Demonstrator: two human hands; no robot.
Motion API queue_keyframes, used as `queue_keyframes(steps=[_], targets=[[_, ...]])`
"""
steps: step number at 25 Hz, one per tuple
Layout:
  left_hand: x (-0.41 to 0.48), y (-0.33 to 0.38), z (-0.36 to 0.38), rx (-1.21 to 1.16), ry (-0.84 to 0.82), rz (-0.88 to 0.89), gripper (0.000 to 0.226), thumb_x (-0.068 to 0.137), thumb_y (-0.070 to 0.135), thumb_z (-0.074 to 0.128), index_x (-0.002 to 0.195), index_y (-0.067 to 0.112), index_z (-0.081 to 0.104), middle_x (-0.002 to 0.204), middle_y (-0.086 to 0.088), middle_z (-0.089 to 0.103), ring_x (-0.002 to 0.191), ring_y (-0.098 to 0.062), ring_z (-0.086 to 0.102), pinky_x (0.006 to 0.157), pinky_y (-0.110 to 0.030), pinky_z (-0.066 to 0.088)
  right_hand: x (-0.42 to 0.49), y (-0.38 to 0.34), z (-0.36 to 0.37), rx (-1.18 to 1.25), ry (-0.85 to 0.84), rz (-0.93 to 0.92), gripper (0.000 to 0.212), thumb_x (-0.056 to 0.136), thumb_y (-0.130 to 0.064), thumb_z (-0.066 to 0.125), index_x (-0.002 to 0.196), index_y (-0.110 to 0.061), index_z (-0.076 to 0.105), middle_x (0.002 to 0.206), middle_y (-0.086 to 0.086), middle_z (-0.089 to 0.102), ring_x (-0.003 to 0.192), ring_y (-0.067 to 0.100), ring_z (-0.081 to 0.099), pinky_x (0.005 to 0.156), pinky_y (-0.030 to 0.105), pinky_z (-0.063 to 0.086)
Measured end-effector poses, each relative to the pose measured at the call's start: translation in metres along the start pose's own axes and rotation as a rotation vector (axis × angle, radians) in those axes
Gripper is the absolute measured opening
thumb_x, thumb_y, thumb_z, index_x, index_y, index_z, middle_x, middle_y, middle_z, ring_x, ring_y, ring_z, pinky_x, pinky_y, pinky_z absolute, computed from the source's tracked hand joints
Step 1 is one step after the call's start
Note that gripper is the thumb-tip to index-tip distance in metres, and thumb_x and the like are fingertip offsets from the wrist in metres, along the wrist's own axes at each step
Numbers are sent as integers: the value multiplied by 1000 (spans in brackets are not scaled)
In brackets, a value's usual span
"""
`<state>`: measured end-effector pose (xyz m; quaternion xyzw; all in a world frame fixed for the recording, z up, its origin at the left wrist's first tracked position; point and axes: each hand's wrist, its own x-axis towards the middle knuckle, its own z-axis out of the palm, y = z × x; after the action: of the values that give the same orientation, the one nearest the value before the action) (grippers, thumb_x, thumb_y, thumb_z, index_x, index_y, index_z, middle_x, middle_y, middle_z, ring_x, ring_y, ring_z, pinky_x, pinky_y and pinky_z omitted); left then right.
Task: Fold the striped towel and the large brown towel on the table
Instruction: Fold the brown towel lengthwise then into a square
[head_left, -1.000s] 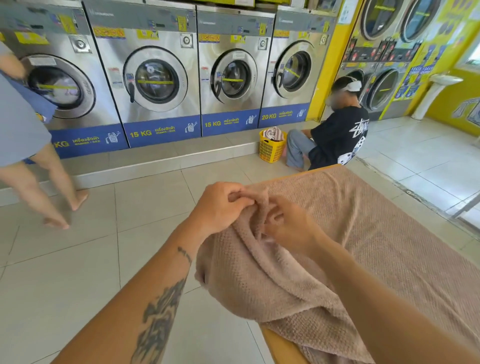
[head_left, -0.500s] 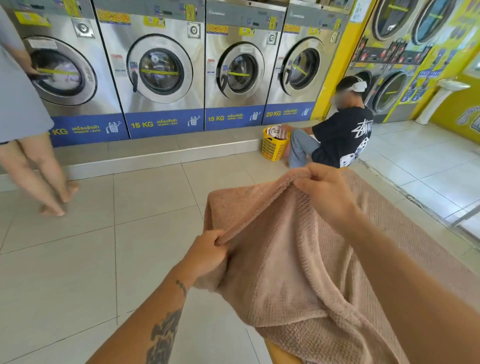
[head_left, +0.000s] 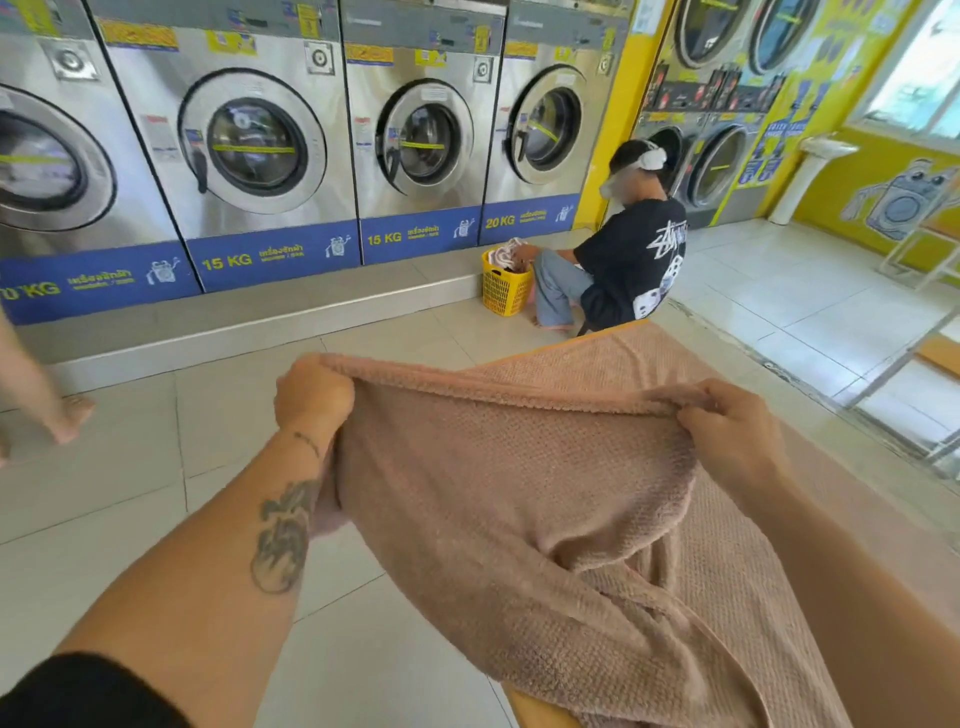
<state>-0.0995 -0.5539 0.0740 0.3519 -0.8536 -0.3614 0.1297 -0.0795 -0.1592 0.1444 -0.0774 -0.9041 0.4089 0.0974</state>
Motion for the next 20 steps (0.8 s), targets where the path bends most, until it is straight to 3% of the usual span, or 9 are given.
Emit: queue_keyframes(steps=[3,5,7,9,13,16,20], targets=[[7,88,1,-130,36,205,31,87,7,42,101,15,69,112,-13,66,106,-34,60,91,-37,49,-7,24,-21,61,-20,114,11,86,-16,61,82,-12,70,84,12,70,75,25,59,66,35,43],[-3,147,13,-144,19,422,34,82,7,40,95,17,70,115,-15,61,107,-34,59,92,-37,48,-14,36,-43,134,-25,146,14,88,-23,65,81,-13,72,83,10,71,80,27,63,71,37,46],[-26,198,34,-82,-42,632,32,80,10,43,93,18,72,117,-18,58,104,-39,58,95,-42,48,-19,47,-67,187,14,156,14,88,-28,67,82,-17,74,83,6,73,82,24,65,76,39,49],[-59,234,63,-35,-149,738,28,81,10,48,96,13,72,118,-20,58,104,-39,58,94,-40,49,-21,63,-90,219,67,159,16,88,-26,66,78,-15,72,78,8,71,76,25,63,69,38,47],[-136,264,130,5,-261,754,25,80,21,50,85,10,72,103,-16,70,99,-35,61,88,-38,52,-20,103,-132,261,77,165,9,76,-19,68,75,-10,67,67,11,62,68,22,55,64,36,42],[-186,274,161,41,-221,691,23,84,22,54,92,16,75,100,-10,73,98,-35,64,81,-36,51,-10,137,-158,299,79,184,6,81,-9,67,78,-13,71,75,9,68,71,19,59,62,32,44],[-226,299,177,78,-72,623,20,89,12,49,96,13,68,109,-16,68,108,-41,58,87,-44,48,15,187,-197,357,25,198,16,86,-16,65,83,-1,69,72,8,59,71,20,52,63,32,38]])
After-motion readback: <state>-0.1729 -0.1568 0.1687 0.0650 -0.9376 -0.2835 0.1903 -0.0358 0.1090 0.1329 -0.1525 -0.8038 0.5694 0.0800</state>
